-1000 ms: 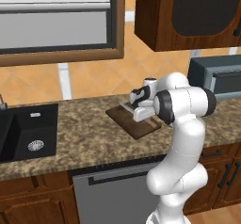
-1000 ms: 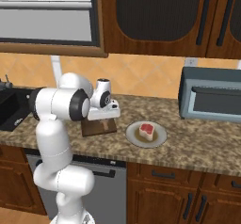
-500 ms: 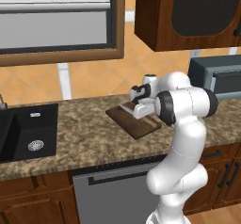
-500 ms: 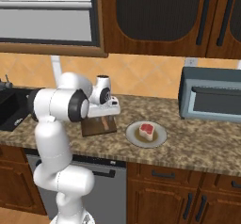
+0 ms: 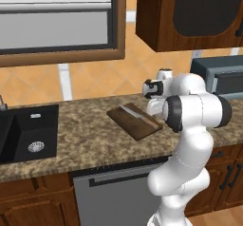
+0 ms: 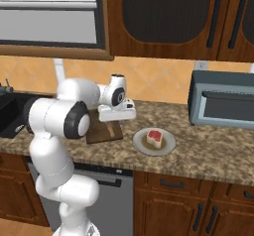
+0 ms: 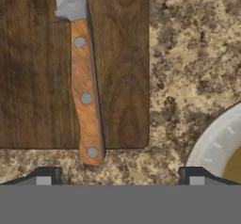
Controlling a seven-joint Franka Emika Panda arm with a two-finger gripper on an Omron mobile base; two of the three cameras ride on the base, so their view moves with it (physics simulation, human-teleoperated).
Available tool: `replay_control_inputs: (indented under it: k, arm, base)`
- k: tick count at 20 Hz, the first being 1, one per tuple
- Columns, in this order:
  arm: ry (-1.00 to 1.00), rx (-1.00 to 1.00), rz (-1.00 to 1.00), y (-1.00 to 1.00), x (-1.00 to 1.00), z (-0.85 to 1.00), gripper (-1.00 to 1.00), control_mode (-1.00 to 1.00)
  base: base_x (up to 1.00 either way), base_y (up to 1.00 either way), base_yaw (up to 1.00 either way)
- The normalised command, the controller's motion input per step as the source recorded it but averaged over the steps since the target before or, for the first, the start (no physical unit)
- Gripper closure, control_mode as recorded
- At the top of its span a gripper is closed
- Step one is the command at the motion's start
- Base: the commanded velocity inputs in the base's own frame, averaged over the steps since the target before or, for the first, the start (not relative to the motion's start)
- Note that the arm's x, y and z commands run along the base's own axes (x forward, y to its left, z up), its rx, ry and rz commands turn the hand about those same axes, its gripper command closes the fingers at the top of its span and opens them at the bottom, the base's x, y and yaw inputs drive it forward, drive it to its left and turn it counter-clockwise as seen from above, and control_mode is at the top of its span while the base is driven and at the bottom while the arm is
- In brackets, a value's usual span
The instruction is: Pick up the knife from the drawer and place it on the cutting board. Then place the meat from the plate to the cutting board.
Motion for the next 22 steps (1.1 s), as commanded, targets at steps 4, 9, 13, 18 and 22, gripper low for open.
replay_control_inputs:
  k: [4, 9, 13, 18, 22]
  arm:
    - [0.0, 0.0, -0.1, -0.88, -0.33, 0.12, -1.0, -1.0]
    - [0.0, 0.0, -0.1, -0.89, -0.25, 0.11, -1.0, -1.0]
    - [0.03, 0.01, -0.05, -0.97, 0.0, 0.03, -1.0, -1.0]
    - [0.01, 0.03, 0.0, -0.62, -0.02, 0.0, -1.0, -1.0]
    - [0.0, 0.0, 0.0, -0.07, -0.03, -0.03, -1.0, -1.0]
  base:
    - [0.0, 0.0, 0.0]
    - [0.0, 0.0, 0.0]
    - [0.0, 0.0, 0.0]
    - [0.0, 0.0, 0.0]
    - [0.0, 0.0, 0.0]
